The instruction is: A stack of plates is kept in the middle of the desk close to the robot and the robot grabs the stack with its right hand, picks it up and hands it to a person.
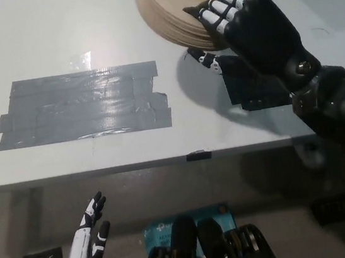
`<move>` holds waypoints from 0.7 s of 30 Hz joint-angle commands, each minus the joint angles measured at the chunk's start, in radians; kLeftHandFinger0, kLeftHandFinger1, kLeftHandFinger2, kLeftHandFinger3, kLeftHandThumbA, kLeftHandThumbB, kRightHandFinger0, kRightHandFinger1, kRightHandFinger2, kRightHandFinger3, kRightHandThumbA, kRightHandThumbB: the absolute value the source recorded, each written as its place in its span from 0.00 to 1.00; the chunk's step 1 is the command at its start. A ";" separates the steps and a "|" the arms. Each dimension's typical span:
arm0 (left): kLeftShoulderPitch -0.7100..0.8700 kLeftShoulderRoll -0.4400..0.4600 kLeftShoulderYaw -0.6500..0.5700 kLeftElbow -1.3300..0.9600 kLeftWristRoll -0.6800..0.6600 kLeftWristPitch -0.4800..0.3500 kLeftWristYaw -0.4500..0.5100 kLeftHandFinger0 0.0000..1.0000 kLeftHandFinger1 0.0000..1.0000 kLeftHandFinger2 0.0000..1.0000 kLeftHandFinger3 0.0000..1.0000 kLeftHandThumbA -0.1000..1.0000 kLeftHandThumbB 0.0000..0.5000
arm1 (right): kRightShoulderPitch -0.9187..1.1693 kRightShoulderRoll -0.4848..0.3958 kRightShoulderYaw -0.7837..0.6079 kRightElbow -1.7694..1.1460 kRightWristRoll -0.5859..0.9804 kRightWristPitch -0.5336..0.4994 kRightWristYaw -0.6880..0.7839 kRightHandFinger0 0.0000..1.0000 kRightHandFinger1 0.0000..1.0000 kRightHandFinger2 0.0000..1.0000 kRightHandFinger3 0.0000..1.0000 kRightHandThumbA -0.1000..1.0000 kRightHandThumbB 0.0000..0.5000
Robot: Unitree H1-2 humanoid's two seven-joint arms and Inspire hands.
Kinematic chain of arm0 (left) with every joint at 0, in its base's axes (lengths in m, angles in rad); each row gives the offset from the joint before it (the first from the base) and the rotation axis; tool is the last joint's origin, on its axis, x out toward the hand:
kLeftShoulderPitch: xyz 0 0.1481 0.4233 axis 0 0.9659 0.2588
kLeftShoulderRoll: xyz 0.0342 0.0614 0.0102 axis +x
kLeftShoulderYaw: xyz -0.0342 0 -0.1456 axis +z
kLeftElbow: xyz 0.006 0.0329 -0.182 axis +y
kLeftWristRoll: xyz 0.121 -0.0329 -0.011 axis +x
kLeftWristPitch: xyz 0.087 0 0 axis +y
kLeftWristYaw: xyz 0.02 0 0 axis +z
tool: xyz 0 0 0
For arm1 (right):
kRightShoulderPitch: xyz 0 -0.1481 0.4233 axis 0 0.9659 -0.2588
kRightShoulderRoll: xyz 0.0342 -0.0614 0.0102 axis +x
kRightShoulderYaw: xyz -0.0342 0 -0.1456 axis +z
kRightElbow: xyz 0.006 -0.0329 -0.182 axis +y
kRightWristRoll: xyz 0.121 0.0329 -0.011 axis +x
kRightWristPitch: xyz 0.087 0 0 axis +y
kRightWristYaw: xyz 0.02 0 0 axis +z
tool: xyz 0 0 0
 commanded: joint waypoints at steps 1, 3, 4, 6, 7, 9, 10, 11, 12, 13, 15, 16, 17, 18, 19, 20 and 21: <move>0.014 0.011 -0.003 -0.022 0.003 -0.039 0.006 1.00 1.00 1.00 1.00 1.00 0.73 | -0.036 0.008 -0.017 -0.065 -0.053 -0.014 0.053 0.00 0.00 0.20 0.12 0.00 0.61; 0.014 0.012 -0.004 -0.024 0.004 -0.033 0.004 1.00 1.00 1.00 1.00 1.00 0.74 | -0.042 0.025 -0.005 -0.028 -0.075 -0.014 0.039 0.00 0.03 0.37 0.10 0.00 0.58; 0.014 0.012 -0.004 -0.024 0.005 -0.031 0.004 1.00 1.00 1.00 1.00 1.00 0.75 | -0.045 0.031 -0.002 -0.014 -0.080 -0.016 0.034 0.00 0.01 0.43 0.12 0.00 0.57; 0.017 0.010 -0.006 -0.020 0.009 -0.032 0.006 1.00 1.00 1.00 1.00 1.00 0.75 | -0.055 0.043 0.008 0.033 -0.093 -0.027 0.004 0.00 0.00 0.49 0.18 0.00 0.56; 0.019 0.010 -0.006 -0.022 0.009 -0.031 0.006 1.00 1.00 1.00 1.00 1.00 0.75 | -0.060 0.046 0.011 0.049 -0.098 -0.028 -0.002 0.00 0.00 0.53 0.22 0.00 0.55; 0.023 0.010 -0.005 -0.023 0.010 -0.032 0.007 1.00 1.00 1.00 1.00 1.00 0.74 | -0.070 0.052 0.012 0.079 -0.108 -0.032 -0.014 0.00 0.01 0.60 0.26 0.00 0.54; 0.023 0.009 -0.005 -0.020 0.008 -0.037 0.007 1.00 1.00 1.00 1.00 1.00 0.73 | -0.078 0.057 0.013 0.103 -0.118 -0.032 -0.032 0.00 0.01 0.65 0.26 0.00 0.54; 0.022 0.009 -0.006 -0.018 0.006 -0.041 0.006 1.00 1.00 1.00 1.00 1.00 0.73 | -0.083 0.061 0.013 0.117 -0.123 -0.031 -0.042 0.00 0.03 0.70 0.27 0.00 0.56; 0.021 0.009 -0.007 -0.017 0.003 -0.040 0.003 1.00 1.00 1.00 1.00 1.00 0.75 | -0.092 0.068 0.011 0.146 -0.121 -0.037 -0.057 0.00 0.10 0.77 0.30 0.00 0.57; 0.021 0.010 -0.007 -0.018 0.005 -0.036 0.002 1.00 1.00 1.00 1.00 1.00 0.75 | -0.095 0.071 0.009 0.156 -0.118 -0.040 -0.058 0.00 0.11 0.78 0.30 0.00 0.57; 0.022 0.012 -0.009 -0.019 0.013 -0.033 0.004 1.00 1.00 1.00 1.00 1.00 0.74 | -0.105 0.075 0.006 0.180 -0.117 -0.042 -0.044 0.00 0.07 0.73 0.32 0.00 0.58; 0.022 0.012 -0.009 -0.017 0.013 -0.040 0.006 1.00 1.00 1.00 1.00 1.00 0.73 | -0.114 0.076 0.011 0.204 -0.127 -0.044 -0.058 0.00 0.02 0.68 0.32 0.00 0.62; 0.022 0.012 -0.009 -0.017 0.013 -0.042 0.006 1.00 1.00 1.00 1.00 1.00 0.73 | -0.116 0.077 0.012 0.211 -0.130 -0.046 -0.063 0.00 0.02 0.67 0.32 0.00 0.60; 0.023 0.013 -0.010 -0.019 0.010 -0.041 0.003 1.00 1.00 1.00 1.00 1.00 0.73 | -0.123 0.082 0.016 0.244 -0.135 -0.045 -0.077 0.00 0.01 0.68 0.32 0.00 0.61; 0.023 0.014 -0.010 -0.019 0.008 -0.043 0.001 1.00 1.00 1.00 1.00 1.00 0.73 | -0.125 0.083 0.017 0.254 -0.137 -0.045 -0.081 0.00 0.03 0.67 0.31 0.00 0.67; 0.023 0.014 -0.011 -0.018 0.007 -0.045 0.000 1.00 1.00 1.00 1.00 1.00 0.73 | -0.127 0.085 0.016 0.265 -0.136 -0.043 -0.077 0.00 0.02 0.67 0.31 0.00 0.62; 0.022 0.013 -0.011 -0.017 0.004 -0.046 0.000 1.00 1.00 1.00 1.00 1.00 0.73 | -0.130 0.088 0.016 0.278 -0.137 -0.040 -0.077 0.00 0.01 0.68 0.31 0.00 0.61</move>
